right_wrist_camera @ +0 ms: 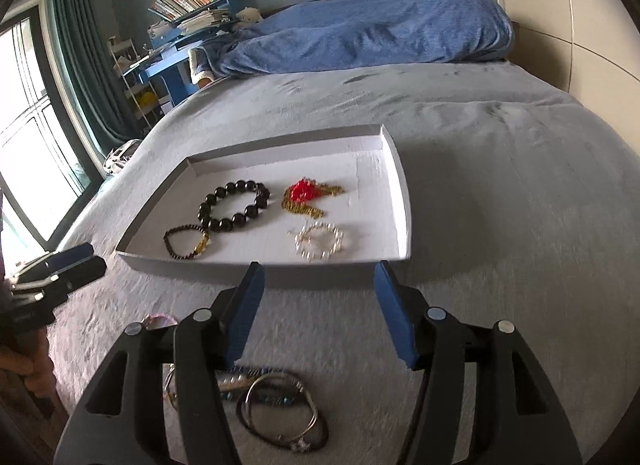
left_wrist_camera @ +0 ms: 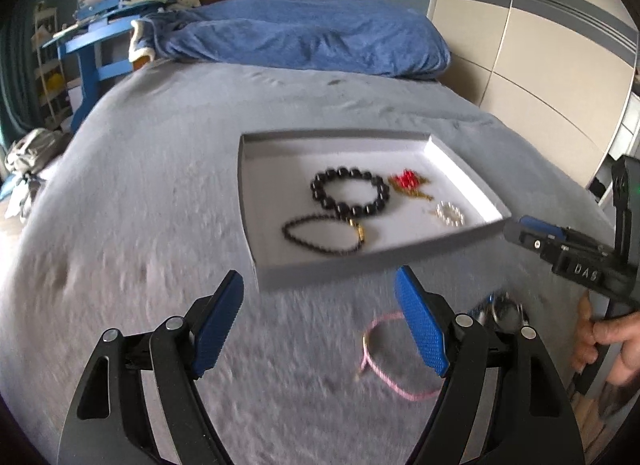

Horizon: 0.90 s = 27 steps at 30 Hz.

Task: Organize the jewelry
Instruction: 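Move both open tools back to the remaining jewelry, then grasp the pink cord bracelet with the left tool while the right tool grasps a silver bangle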

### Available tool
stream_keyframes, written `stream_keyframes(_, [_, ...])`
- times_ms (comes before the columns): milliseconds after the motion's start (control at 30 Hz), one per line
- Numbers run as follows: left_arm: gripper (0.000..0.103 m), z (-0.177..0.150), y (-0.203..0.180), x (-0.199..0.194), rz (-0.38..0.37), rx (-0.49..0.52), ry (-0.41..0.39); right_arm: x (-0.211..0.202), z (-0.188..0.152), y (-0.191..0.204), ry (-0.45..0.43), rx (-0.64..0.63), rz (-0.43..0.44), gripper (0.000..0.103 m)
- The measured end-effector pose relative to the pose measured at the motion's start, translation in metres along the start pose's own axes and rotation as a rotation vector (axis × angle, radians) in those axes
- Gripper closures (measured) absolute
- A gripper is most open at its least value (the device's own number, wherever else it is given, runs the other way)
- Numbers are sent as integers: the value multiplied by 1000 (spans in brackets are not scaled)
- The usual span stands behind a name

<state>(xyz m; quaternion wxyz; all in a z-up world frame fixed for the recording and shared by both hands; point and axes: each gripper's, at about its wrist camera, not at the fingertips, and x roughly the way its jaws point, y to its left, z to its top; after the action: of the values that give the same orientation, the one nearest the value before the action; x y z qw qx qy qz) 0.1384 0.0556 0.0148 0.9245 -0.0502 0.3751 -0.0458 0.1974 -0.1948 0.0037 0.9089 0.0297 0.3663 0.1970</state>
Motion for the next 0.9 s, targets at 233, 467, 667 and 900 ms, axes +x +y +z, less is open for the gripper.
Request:
stream_keyframes(233, [25,-17,-12,9,-7,64,49,-7,-23,5,-8,-8,-17,45])
stream_keyframes(467, [51,-31,-29,32,-37,133,159,-15,-44,3,-11,-12,-37,45])
stream_keyframes(667, [95,-32,-24,37,-14,126,182,-19,-64,15,9,-41,-15,45])
stream_keyframes(900, [97,-25,-5,31,20,46,151,-13,-71,25,39,-105,-20,45])
